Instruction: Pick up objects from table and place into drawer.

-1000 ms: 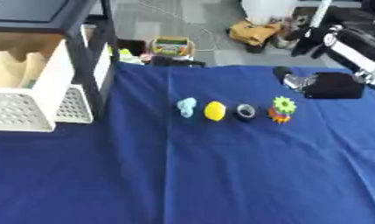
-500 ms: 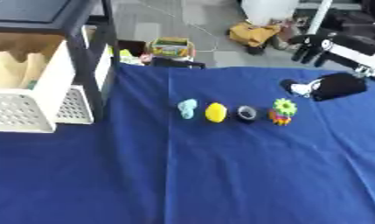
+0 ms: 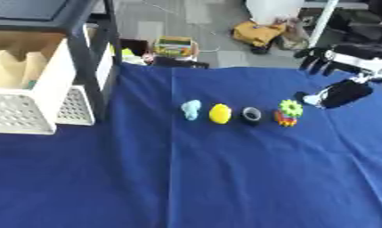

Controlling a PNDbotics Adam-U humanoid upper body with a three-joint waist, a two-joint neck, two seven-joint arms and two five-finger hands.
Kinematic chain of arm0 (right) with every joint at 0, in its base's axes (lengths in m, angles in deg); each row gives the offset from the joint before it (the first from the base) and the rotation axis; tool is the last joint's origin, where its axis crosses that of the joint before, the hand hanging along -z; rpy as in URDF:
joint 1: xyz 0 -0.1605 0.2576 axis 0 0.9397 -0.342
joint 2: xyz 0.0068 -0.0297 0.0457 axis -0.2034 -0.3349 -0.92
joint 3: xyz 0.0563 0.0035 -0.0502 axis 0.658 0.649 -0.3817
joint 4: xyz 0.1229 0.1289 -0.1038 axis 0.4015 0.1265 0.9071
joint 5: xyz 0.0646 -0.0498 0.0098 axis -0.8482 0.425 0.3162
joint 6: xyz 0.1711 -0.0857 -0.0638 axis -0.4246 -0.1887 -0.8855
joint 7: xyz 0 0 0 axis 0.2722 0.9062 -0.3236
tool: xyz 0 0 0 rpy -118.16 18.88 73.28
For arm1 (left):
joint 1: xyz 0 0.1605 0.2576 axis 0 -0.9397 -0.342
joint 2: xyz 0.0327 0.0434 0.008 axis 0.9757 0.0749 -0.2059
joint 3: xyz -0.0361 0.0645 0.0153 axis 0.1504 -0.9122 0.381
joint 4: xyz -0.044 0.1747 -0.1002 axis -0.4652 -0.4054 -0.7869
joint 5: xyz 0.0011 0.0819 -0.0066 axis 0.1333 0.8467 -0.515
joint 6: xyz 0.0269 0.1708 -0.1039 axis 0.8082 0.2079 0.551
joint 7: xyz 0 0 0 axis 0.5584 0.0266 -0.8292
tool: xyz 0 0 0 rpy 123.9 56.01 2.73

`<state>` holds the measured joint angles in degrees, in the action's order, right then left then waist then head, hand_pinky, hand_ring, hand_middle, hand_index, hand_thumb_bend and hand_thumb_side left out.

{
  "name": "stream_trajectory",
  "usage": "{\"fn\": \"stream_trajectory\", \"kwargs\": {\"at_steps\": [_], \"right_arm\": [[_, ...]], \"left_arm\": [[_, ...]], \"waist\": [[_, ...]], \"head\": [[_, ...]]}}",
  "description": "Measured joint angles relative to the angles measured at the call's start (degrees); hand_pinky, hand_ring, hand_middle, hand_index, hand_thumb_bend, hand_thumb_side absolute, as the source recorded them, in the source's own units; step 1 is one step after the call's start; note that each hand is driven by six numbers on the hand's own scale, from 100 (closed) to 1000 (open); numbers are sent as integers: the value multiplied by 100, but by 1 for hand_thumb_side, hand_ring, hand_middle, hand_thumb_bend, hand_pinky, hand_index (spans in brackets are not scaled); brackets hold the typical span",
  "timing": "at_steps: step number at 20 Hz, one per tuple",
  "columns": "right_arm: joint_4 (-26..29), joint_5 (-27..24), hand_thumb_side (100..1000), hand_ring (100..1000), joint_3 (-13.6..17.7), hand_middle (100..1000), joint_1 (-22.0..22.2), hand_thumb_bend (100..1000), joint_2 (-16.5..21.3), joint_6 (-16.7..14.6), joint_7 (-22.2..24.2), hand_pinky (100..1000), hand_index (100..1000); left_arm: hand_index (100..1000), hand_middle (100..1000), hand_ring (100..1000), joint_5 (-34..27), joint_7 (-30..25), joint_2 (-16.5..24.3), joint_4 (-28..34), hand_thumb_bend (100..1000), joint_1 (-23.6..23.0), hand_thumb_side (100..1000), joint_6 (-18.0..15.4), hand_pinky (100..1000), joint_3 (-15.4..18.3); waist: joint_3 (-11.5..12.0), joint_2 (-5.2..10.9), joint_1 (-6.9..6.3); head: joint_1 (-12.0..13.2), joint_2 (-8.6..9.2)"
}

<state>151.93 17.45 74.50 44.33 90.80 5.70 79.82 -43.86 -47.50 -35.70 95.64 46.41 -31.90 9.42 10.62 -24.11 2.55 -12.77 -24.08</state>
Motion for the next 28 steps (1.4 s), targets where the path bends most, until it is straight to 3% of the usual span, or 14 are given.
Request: {"fn": "stream_trajectory", "kwargs": {"at_steps": [6,14,28], "right_arm": [[-409,321,344,828,-131,839,-204,476,-55,7,83,764,1000],[-890,722,323,827,-324,845,-445,477,-236,-63,209,759,1000],[-1478,976,359,825,-312,836,-754,445,-367,-79,105,746,1000]], "left_arm": [[908,206,100,-1,-53,-31,0,100,-3,926,66,330,-3],[900,200,100,-1,-82,-100,0,100,-27,960,168,320,-32],[893,195,100,64,-101,-128,0,100,-57,1000,324,307,-36]], "waist": [[37,-35,0],[50,-125,3],[74,-360,10]], "head": [[-30,12],[-97,70],[-199,206]]}}
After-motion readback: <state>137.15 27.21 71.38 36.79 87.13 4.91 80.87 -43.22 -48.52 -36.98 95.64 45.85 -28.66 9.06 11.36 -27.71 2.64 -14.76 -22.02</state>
